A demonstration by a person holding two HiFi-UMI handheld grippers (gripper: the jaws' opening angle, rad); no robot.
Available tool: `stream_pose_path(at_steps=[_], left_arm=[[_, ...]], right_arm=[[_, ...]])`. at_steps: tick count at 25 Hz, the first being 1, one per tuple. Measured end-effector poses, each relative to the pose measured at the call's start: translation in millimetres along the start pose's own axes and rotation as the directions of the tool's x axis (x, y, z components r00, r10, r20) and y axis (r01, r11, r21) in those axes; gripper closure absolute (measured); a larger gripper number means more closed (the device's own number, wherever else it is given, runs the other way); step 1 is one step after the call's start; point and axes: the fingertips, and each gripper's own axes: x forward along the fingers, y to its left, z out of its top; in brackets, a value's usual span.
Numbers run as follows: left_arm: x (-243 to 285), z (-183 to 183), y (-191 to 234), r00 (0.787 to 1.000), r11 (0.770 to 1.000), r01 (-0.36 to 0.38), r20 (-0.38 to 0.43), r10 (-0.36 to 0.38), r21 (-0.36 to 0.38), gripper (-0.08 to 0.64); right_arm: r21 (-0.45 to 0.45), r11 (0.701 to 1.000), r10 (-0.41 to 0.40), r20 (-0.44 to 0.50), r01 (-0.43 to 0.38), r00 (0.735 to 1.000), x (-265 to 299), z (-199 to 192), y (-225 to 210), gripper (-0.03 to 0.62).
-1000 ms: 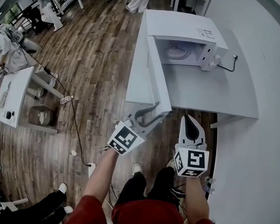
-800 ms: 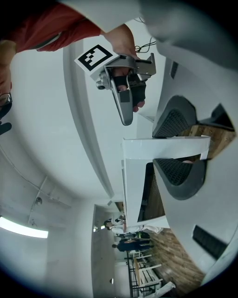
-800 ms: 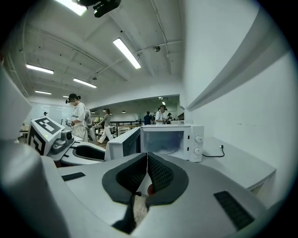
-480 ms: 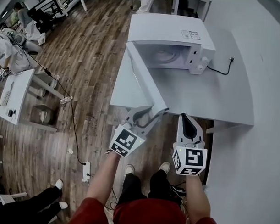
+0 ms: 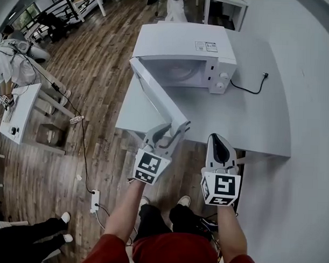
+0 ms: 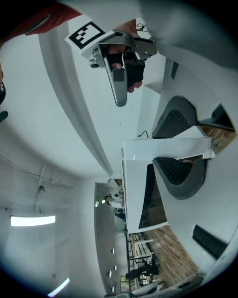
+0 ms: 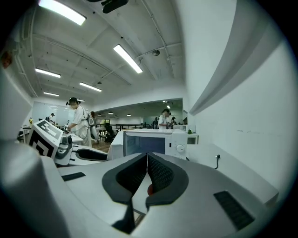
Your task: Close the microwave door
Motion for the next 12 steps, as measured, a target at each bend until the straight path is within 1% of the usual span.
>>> stream_pose_path(at_steps=[4,12], left_arm=[[18,3,-3,0.998,0.997,-0.070,-0.006,0.070,-0.022,0.407],[56,11,-8,0.991,0.991,-0.130,0.014,0.130,-0.034,0.408]], right_arm=[[0.002,1.000,-0.011,0.015,0.011,1.000,2,0,-25,0.565],[-0.013,0.999,-0.042,0.034,0.043,0.999,11,1,-57,0.565]])
